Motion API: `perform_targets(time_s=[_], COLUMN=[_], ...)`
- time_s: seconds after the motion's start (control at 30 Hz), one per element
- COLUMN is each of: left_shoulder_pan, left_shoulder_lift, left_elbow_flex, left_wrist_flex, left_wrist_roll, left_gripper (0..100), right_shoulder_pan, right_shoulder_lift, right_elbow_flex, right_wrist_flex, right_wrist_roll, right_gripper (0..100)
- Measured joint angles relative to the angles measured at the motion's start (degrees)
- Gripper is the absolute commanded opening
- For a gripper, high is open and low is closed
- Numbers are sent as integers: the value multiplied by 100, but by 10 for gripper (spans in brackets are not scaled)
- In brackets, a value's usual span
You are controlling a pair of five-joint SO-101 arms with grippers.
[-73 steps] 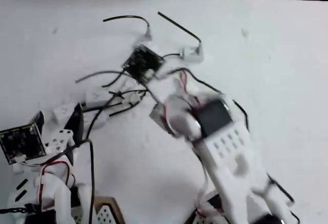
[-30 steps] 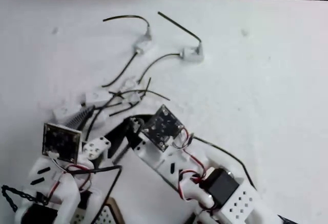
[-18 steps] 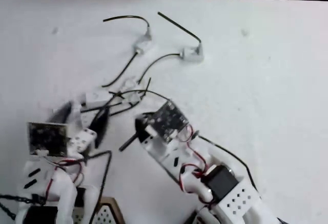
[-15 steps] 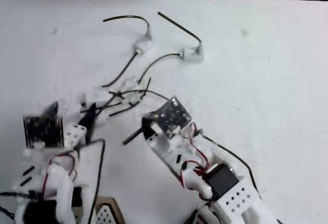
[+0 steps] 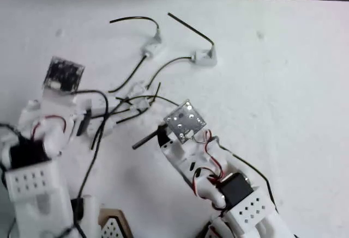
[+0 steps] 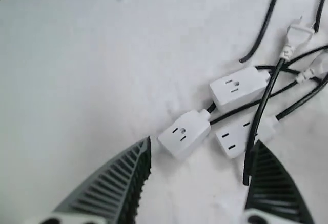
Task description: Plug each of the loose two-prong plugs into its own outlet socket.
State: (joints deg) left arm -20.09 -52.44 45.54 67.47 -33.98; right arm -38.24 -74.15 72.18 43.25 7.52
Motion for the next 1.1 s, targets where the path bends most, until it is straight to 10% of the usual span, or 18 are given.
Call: perform_targets(time_s=[0.57, 1.1], left_shoulder_pan=[-264, 475], left_shoulder_lift=[3385, 4835], left_elbow_flex=[-1143, -1169], left_wrist_flex=[-62, -1389], left_wrist_roll=[-2892, -1934], left_gripper=[332, 314], right_shoulder_pan=[-9, 35], right_shoulder_lift=[0, 0], right_elbow_flex=[0, 88], right_wrist_flex=[0, 0], right_wrist_roll=[0, 0], right_gripper=[18, 18])
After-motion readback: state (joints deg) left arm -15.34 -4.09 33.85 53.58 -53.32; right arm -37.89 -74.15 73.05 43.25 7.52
